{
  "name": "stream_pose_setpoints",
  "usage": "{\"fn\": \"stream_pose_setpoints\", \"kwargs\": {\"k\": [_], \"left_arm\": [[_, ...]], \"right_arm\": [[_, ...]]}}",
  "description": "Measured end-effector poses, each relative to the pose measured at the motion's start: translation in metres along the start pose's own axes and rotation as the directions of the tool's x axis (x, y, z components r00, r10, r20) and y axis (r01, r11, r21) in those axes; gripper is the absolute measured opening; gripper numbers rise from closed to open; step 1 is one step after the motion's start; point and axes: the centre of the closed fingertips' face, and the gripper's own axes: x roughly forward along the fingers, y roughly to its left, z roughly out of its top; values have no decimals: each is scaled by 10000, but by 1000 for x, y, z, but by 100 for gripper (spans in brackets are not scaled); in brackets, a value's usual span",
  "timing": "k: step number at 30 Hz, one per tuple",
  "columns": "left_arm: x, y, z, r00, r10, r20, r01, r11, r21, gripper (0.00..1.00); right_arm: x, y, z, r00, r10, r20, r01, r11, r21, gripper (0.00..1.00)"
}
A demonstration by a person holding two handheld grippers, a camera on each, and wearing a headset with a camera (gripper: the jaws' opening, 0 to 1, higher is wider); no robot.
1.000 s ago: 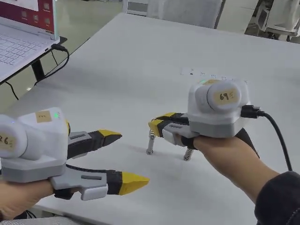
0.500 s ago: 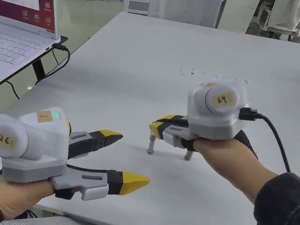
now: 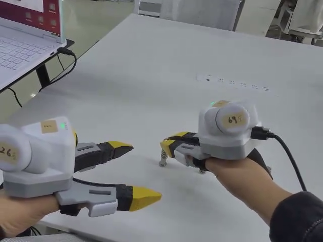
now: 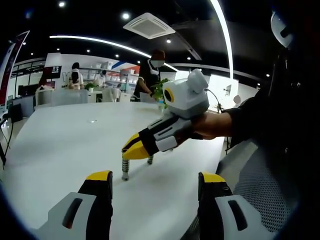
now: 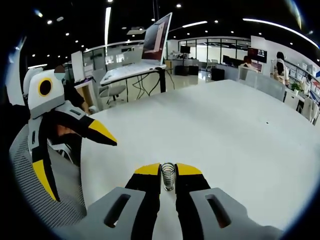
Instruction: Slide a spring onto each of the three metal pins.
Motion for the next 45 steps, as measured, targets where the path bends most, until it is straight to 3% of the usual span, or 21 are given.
{"fn": "stream_pose_setpoints", "kwargs": {"k": [29, 45], "left_arm": [[-1, 1, -1, 10000, -6, -43, 6, 10000, -38, 65], [1, 1, -2, 10000, -31, -82, 31, 10000, -18, 65]], "right_arm": [[13, -1, -19, 9991, -18, -418, 8, 9997, -246, 9], [13, -2, -21, 9993, -22, -379, 16, 9999, -167, 9]]}}
